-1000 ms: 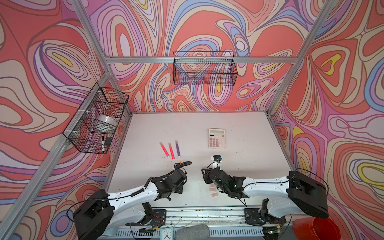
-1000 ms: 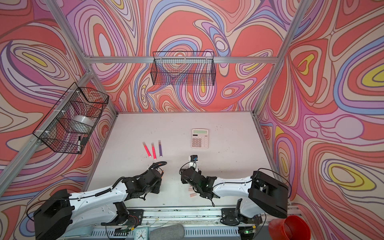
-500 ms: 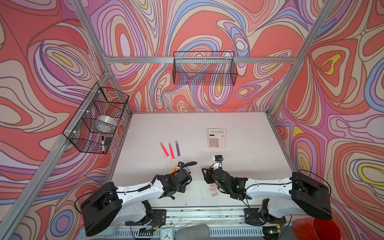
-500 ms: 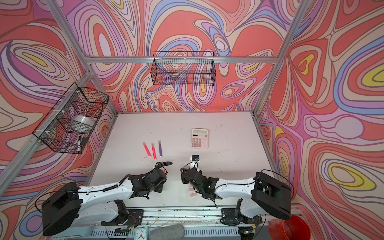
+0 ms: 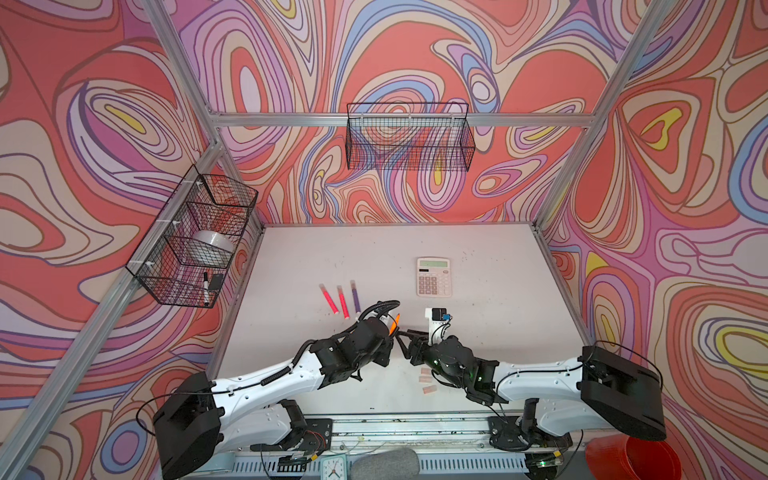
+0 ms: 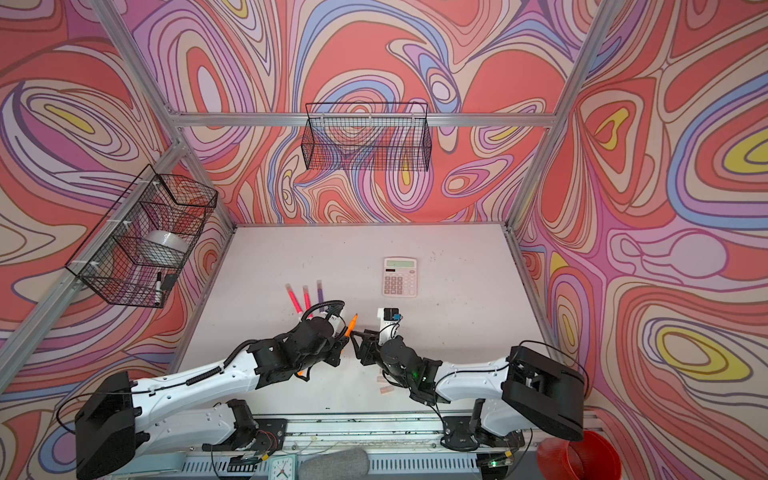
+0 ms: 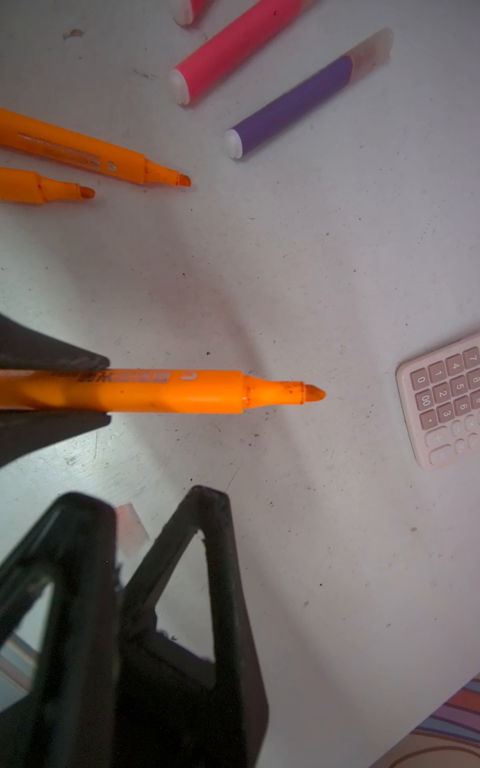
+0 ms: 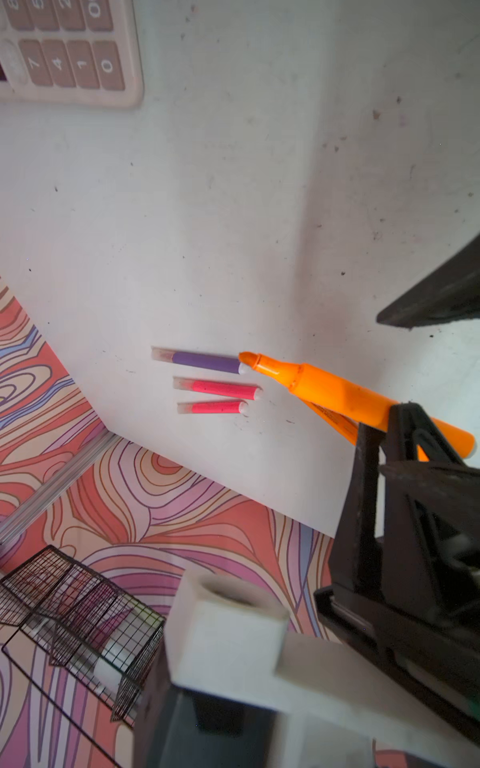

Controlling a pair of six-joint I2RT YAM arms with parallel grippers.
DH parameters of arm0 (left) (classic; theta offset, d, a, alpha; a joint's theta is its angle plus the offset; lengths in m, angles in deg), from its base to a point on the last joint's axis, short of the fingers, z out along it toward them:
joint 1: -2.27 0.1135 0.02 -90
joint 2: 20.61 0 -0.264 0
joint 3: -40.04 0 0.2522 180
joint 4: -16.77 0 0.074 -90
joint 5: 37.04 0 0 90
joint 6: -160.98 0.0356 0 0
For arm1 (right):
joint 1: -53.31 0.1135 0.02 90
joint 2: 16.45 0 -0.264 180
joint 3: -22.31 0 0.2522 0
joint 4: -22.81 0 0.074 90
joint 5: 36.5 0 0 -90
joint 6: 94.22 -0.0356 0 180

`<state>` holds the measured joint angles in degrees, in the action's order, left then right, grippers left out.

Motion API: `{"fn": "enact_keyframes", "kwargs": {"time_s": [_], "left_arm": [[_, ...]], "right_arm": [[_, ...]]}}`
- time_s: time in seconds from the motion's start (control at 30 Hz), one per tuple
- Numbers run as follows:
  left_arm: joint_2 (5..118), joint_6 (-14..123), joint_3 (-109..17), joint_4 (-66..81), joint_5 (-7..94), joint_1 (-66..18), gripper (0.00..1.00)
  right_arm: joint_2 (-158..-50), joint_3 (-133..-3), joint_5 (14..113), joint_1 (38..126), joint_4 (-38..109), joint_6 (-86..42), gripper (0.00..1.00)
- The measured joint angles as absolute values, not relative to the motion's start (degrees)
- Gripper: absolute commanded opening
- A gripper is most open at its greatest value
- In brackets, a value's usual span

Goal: Insert the pens into the pen caps
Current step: 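Lift the orange highlighter upright with the left gripper while the right approaches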

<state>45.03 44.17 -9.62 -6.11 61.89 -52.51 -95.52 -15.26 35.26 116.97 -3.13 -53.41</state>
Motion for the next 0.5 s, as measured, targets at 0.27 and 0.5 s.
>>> {"fn": "enact_keyframes", "kwargs": {"time_s": [0.27, 0.5], "left_arm": [[44.07, 47.19, -8.22, -2.12, 58.18, -52.51, 0.00], [41.56, 49.26, -5.34, 1.60, 54.44, -52.49, 0.00]], "right_arm": [[-98.49, -15.26, 35.24, 116.64, -7.79, -54.98, 0.43], [-99.52, -15.70, 35.08, 116.64, -8.01, -56.09, 0.20]]}}
